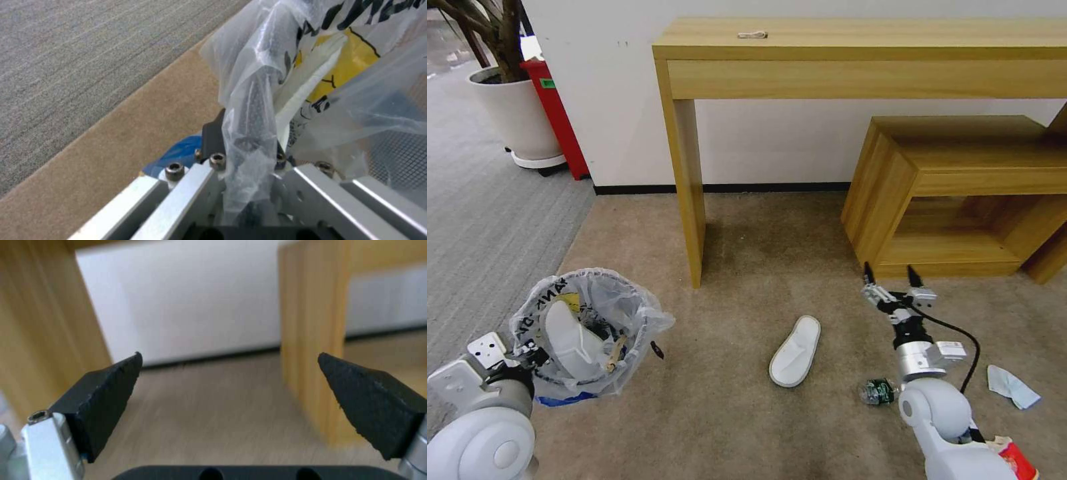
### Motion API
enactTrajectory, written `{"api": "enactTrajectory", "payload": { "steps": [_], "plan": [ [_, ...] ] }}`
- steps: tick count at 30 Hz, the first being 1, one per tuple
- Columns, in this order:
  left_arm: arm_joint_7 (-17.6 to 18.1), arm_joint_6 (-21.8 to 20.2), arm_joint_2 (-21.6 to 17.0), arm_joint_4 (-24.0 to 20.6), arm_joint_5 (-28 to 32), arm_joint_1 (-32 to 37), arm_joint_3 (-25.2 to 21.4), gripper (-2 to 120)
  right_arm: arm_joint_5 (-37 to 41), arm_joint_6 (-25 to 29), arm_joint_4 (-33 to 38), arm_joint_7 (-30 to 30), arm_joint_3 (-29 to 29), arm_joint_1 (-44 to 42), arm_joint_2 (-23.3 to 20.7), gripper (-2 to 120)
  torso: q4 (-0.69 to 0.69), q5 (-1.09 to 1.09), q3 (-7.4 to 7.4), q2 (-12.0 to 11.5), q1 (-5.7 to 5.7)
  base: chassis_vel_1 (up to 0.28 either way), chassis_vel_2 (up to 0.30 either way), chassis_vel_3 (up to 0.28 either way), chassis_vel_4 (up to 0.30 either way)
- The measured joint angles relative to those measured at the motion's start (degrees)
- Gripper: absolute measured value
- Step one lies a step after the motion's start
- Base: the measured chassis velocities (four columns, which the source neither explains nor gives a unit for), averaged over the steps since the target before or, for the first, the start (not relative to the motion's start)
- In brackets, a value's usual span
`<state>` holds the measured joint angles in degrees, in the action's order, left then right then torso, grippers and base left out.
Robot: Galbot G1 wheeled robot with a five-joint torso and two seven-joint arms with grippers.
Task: Pick up the trash bin and place the garbage on the floor into it.
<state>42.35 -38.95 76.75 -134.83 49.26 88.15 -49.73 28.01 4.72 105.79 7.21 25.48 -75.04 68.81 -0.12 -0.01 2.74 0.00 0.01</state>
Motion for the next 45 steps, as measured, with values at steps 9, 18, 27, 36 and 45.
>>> {"api": "enactTrajectory", "payload": {
  "steps": [9,18,27,36,45],
  "plan": [
    [-0.1,-0.4,0.3,-0.9,-0.4,0.8,0.2,0,8.9,-17.1,-0.9,9.5,-11.0,5.9,0.0,100,0.01,0.00,0.00,0.0,0.00,0.000,0.000,0.000,0.000],
    [-0.8,-0.5,0.9,-1.4,-1.1,1.5,0.5,0,14.6,-21.8,-11.5,10.8,-15.0,12.9,3.7,100,0.01,0.00,0.01,0.0,0.00,0.000,0.000,0.000,0.000],
    [-1.6,-0.4,1.7,-1.0,-2.4,1.7,1.0,0,15.9,-21.8,-23.6,10.1,-16.5,18.1,8.2,100,0.00,0.00,0.01,0.0,0.00,0.000,0.000,0.000,0.000],
    [-1.6,-0.4,1.7,-0.8,-2.5,1.8,0.8,0,19.0,-23.9,-28.1,14.4,-17.0,20.3,12.6,100,0.01,0.00,0.00,0.0,0.00,0.000,0.000,0.000,0.000],
    [-1.6,-0.4,2.2,-0.3,-2.6,1.4,1.2,0,21.3,-27.7,-24.1,27.3,-17.1,18.8,13.7,100,0.00,0.00,0.00,0.0,0.00,0.000,0.000,0.000,0.000]
  ]
}}
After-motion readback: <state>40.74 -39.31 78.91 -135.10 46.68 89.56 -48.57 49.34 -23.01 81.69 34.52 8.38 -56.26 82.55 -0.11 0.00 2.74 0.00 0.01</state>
